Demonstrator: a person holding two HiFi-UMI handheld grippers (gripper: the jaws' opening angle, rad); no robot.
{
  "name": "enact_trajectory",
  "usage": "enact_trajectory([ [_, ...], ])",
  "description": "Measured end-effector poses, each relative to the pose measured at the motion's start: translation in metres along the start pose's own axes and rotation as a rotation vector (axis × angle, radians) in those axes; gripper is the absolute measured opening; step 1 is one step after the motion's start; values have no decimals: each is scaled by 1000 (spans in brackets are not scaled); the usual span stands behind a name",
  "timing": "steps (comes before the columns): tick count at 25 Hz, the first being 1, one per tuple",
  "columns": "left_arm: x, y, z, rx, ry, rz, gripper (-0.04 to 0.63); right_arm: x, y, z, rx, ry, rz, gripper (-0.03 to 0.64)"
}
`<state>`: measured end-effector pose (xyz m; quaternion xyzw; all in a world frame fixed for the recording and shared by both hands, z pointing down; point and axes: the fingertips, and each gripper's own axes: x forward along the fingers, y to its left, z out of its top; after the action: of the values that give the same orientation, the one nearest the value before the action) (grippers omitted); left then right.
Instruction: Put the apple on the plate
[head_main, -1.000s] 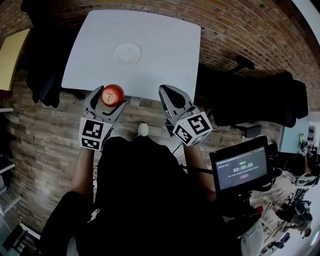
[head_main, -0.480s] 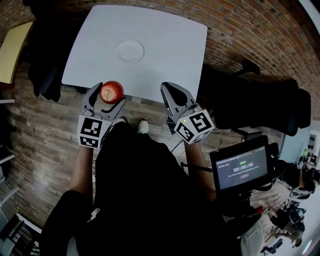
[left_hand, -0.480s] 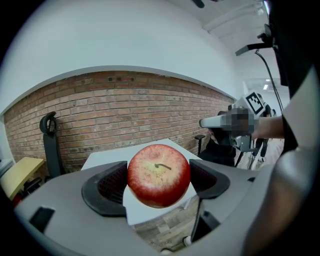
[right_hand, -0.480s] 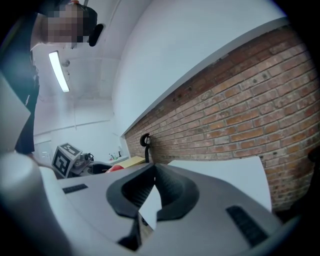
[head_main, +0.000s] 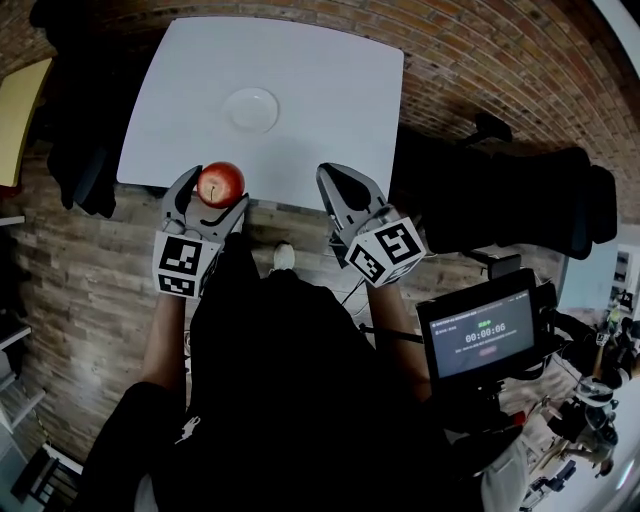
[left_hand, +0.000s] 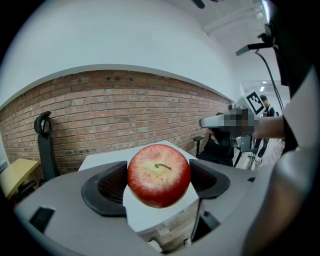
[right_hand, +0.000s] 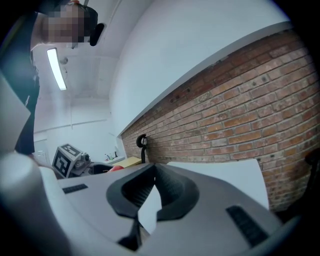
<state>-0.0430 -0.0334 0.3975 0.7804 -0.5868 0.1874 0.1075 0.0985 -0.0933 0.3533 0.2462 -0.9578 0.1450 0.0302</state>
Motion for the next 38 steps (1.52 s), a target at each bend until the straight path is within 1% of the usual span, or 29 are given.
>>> enact_trajectory([
  [6, 18, 15, 3, 14, 9, -56, 393, 16, -6, 1, 13, 8, -44, 3],
  [11, 28, 36, 9, 37, 17, -78, 393, 33, -7, 9, 17, -1, -69, 3],
  [15, 38, 57, 6, 53, 28, -102, 391, 55, -3, 8, 24, 2, -84, 3],
  [25, 91, 93, -3, 110, 69, -205, 393, 107, -21, 10, 30, 21, -136, 3],
  [31, 124, 106, -18, 145, 105, -274, 393, 126, -27, -4, 59, 46, -187, 3],
  [38, 171, 114, -41, 169, 159, -315, 393, 144, -42, -24, 87, 88, -220, 3],
])
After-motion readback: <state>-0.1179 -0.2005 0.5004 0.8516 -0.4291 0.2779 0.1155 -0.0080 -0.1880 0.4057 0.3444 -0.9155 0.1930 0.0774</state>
